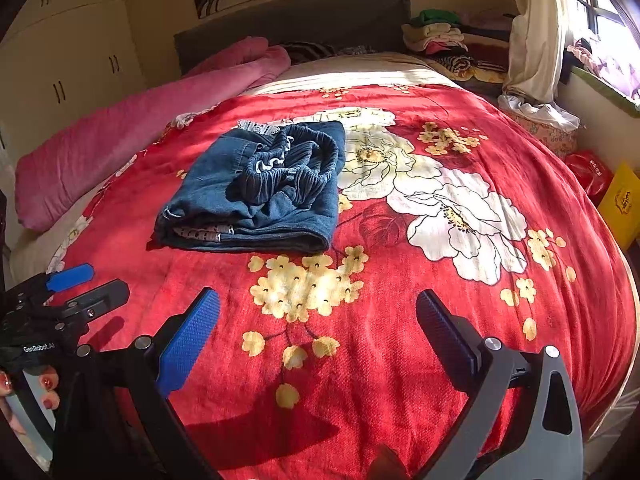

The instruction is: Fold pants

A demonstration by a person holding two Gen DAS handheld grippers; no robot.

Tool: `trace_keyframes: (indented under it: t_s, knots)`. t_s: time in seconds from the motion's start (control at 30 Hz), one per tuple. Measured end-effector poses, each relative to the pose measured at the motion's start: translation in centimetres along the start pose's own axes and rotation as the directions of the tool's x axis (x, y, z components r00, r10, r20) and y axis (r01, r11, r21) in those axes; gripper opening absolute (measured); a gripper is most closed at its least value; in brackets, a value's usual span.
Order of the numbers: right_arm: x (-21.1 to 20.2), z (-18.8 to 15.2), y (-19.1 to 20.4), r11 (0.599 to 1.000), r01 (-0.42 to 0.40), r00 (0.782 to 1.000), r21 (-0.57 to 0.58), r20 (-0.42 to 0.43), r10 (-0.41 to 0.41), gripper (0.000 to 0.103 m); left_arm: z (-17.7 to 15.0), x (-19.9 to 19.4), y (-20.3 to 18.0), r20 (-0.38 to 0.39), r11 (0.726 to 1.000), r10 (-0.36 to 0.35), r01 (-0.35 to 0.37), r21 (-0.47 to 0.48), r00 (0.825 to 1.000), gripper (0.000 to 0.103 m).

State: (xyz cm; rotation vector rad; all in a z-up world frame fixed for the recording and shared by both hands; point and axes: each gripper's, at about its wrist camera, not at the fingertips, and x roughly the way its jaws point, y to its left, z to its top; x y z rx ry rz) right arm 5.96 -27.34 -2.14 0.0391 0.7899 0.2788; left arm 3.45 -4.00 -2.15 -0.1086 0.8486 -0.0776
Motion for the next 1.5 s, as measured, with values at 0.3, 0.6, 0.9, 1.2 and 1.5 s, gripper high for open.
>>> trace_keyframes:
  t_s: [0.3,0.6,0.9,1.2,1.5]
  knots:
    - [1.1,0.2,-2.1,0.998,0.043,0.999,0.045,-0.02,-0.043,0.098,0.7,-0.2,2.0,0.031,0.999,0.01,-0.009,-0.036,0.999,0.093]
    - [2.1,3.0,-15.7,0.938,0.255,0.967,0.234,-0.049,-0.251,0.098,5.3,3.2,13.2,0.006,0.959,0.265,-0.262,-0.107,0.964,0.093]
    - [7.9,4.6,-29.4,0.839,0.452,0.892,0.305,-0.185,-0.413,0.099,8.2,11.3,24.3,-0.113,0.9,0.378,-0.393,-0.187,0.919,0.095]
    - [8.1,4.0,-28.2,0.833,0.49,0.872,0.259,-0.152,-0.466,0.099,7.6,10.6,24.7,-0.084,0.909,0.34,-0.35,-0.225,0.937,0.095]
    - [8.1,4.2,-27.9,0.833,0.489,0.872,0.259,-0.152,-0.465,0.099,7.6,10.6,24.6,-0.085,0.909,0.34,-0.35,-0.225,0.937,0.095]
